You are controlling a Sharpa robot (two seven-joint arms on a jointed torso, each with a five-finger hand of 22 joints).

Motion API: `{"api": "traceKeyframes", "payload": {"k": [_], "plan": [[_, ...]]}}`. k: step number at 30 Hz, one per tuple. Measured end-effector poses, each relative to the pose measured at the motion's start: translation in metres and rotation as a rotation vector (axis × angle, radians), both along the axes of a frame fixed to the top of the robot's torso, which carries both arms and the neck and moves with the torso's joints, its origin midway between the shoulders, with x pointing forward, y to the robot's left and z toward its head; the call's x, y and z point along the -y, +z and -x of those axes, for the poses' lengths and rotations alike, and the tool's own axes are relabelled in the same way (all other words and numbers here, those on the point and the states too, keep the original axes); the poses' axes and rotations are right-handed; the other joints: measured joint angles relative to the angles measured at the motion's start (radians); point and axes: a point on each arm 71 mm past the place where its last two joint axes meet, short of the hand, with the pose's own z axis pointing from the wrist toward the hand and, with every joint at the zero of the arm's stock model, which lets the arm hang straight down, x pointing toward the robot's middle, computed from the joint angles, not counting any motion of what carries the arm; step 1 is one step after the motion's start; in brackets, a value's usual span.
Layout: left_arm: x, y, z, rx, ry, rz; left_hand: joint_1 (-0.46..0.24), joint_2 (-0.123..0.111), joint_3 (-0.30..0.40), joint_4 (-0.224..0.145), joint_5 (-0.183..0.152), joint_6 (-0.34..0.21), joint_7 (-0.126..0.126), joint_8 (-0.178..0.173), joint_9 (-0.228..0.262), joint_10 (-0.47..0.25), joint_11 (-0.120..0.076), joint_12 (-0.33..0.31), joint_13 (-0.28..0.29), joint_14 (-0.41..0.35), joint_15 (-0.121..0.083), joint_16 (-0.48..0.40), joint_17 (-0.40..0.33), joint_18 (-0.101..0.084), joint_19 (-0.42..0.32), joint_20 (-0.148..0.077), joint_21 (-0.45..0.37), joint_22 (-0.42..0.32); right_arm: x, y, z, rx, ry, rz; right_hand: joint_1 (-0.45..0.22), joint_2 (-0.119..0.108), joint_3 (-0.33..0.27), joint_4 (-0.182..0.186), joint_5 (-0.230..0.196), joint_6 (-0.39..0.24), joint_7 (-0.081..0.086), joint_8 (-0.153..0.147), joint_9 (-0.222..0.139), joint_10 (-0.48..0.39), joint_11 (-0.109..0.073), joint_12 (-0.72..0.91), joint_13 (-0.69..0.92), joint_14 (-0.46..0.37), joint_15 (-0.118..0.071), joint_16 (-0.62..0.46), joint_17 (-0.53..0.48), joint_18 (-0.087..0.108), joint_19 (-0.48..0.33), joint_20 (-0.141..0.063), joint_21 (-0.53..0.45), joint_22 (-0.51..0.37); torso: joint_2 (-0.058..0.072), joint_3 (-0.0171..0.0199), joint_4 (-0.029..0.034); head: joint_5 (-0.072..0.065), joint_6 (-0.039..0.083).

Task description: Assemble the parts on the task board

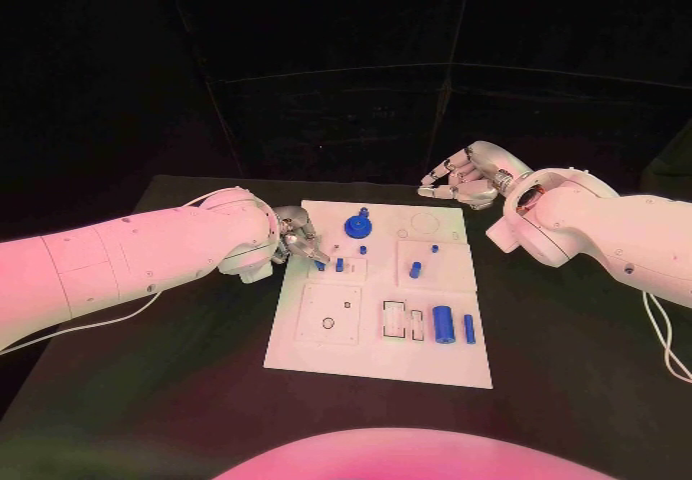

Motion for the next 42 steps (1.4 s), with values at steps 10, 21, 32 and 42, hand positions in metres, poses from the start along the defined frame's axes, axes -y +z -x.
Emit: {"api": "traceKeyframes", "payload": {"k": [10,21,32,42], "plan": [[-0.001,-0.002,-0.002,-0.01,0.003,-0.009,-0.003,-0.003,0.006,-0.006,0.003,0.0,0.0,-0.001,0.001,0.0,0.0,0.0,0.0,0.0,0.0,0.0,0.0,0.0,0.0,0.0,0.0,0.0,-0.001,0.0,0.0,0.001,0.002,-0.001,0.0,0.0,0.0,0.0,0.0,0.0,0.0,0.0,0.0,0.0,0.0,0.0,0.0,0.0,0.0,0.0,0.0,0.0,0.0,0.0,0.0,0.0,0.0,0.0004,0.0007,0.001,-0.003],[-0.002,-0.002,-0.002,-0.021,-0.001,-0.016,-0.003,-0.003,0.021,0.004,0.003,0.001,0.002,0.004,0.002,0.004,0.003,0.006,0.009,0.0,0.0,0.0,0.0,0.0,0.0,0.0,0.0,0.0,-0.001,0.0,0.0,0.001,0.002,-0.001,0.0,0.0,0.0,0.0,0.0,0.0,0.0,0.0,0.0,0.0,0.0,0.0,0.0,0.0,0.0,0.0,0.0,0.0,0.0,0.0,0.0,0.0,0.0,0.0,-0.0018,0.005,-0.004],[-0.002,-0.004,-0.004,-0.032,0.007,-0.017,-0.1,-0.017,0.121,-0.058,0.002,0.016,-0.002,0.024,0.015,0.017,-0.002,0.023,0.025,0.0,0.0,0.0,0.0,0.0,0.003,-0.003,0.001,0.01,-0.001,0.0,0.0,0.002,0.003,-0.001,0.0,0.0,0.0,0.0,0.0,0.0,0.0,0.0,0.0,0.0,0.0,0.0,0.0,0.0,0.0,0.0,0.0,0.0,0.0,0.0,0.0,0.0,0.0,-0.0007,-0.0055,0.007,-0.004],[0.0,-0.007,-0.01,-0.051,0.017,-0.018,-0.189,-0.044,0.057,-0.008,0.005,0.046,-0.022,0.043,0.022,0.032,-0.014,0.041,0.045,0.0,-0.007,0.0,0.0,0.0,0.014,-0.007,0.012,0.024,-0.003,0.0,0.0,0.004,0.009,-0.004,0.0,0.0,0.0,0.0,0.0,0.0,0.0,0.0,0.0,0.0,0.0,-0.004,-0.004,0.0,0.0,-0.005,0.0,0.0,0.0,0.0,-0.004,-0.008,0.001,-0.0015,-0.0075,0.011,-0.004]]}}
